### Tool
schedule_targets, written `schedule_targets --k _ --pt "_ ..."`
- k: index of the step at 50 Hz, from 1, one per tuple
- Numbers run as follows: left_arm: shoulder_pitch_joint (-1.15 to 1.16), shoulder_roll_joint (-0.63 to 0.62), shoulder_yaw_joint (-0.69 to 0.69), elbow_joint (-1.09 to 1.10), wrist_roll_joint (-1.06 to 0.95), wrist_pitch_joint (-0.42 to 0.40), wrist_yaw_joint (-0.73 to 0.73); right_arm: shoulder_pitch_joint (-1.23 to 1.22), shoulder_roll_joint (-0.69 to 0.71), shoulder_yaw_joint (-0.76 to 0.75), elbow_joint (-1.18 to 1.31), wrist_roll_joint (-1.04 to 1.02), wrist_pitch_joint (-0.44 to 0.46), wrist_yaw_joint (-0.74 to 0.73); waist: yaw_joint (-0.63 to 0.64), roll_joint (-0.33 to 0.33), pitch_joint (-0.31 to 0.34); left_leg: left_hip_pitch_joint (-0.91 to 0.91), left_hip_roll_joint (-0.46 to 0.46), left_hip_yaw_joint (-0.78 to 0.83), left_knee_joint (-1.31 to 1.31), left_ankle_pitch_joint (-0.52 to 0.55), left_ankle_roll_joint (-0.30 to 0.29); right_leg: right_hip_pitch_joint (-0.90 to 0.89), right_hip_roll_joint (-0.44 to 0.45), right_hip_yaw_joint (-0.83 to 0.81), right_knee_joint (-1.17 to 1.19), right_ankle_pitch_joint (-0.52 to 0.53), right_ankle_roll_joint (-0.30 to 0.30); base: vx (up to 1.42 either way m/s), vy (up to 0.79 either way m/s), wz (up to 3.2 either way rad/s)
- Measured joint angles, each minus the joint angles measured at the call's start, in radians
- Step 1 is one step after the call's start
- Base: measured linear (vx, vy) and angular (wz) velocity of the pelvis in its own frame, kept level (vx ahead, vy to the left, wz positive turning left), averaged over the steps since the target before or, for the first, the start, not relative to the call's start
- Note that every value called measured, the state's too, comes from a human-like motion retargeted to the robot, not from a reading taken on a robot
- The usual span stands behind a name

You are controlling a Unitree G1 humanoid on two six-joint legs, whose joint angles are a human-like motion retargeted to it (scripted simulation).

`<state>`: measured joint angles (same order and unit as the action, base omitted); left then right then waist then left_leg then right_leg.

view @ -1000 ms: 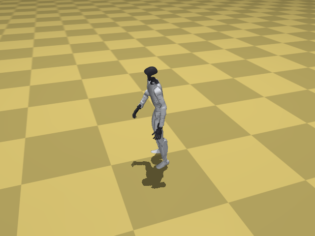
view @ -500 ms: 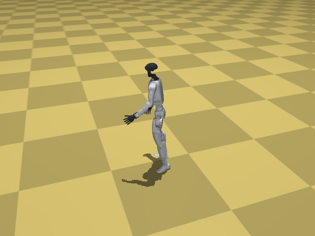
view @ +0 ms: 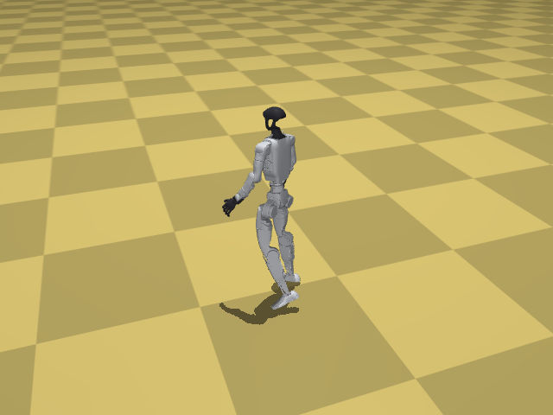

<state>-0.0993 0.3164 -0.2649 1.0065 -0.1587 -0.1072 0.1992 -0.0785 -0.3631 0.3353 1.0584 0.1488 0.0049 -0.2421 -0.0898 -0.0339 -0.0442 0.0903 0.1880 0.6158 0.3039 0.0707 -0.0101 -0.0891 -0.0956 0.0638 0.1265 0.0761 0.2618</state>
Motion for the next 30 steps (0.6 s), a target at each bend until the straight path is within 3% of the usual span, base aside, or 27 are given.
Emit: schedule_targets --k 7,15,30 --pt "0.036 0.008 0.046 0.008 -0.014 0.013 -0.005 0.041 0.025 -0.039 0.01 0.017 0.003 -0.005 0.009 0.003 -0.015 0.021 0.042 -0.082 -0.004 0.143 -0.037 0.024 0.063 0.033 -0.003 0.106 0.0 0.11 -0.14 -0.45" --pt "0.06 -0.01 0.076 0.034 -0.009 0.013 -0.009 0.092 0.026 -0.065 0.026 0.036 -0.001 0.016 0.005 0.004 -0.047 0.024 0.028 -0.214 -0.042 0.274 -0.087 0.037 0.073 0.059 -0.028 0.196 0.0 0.08 -0.02 -0.23" --pt "0.067 -0.04 0.086 0.018 -0.011 0.004 -0.027 0.167 -0.024 -0.141 0.024 0.059 -0.007 0.021 -0.003 0.02 -0.097 0.017 0.012 -0.278 -0.081 0.337 -0.115 0.045 0.062 0.04 -0.057 0.211 0.0 0.02 0.01 -0.01"
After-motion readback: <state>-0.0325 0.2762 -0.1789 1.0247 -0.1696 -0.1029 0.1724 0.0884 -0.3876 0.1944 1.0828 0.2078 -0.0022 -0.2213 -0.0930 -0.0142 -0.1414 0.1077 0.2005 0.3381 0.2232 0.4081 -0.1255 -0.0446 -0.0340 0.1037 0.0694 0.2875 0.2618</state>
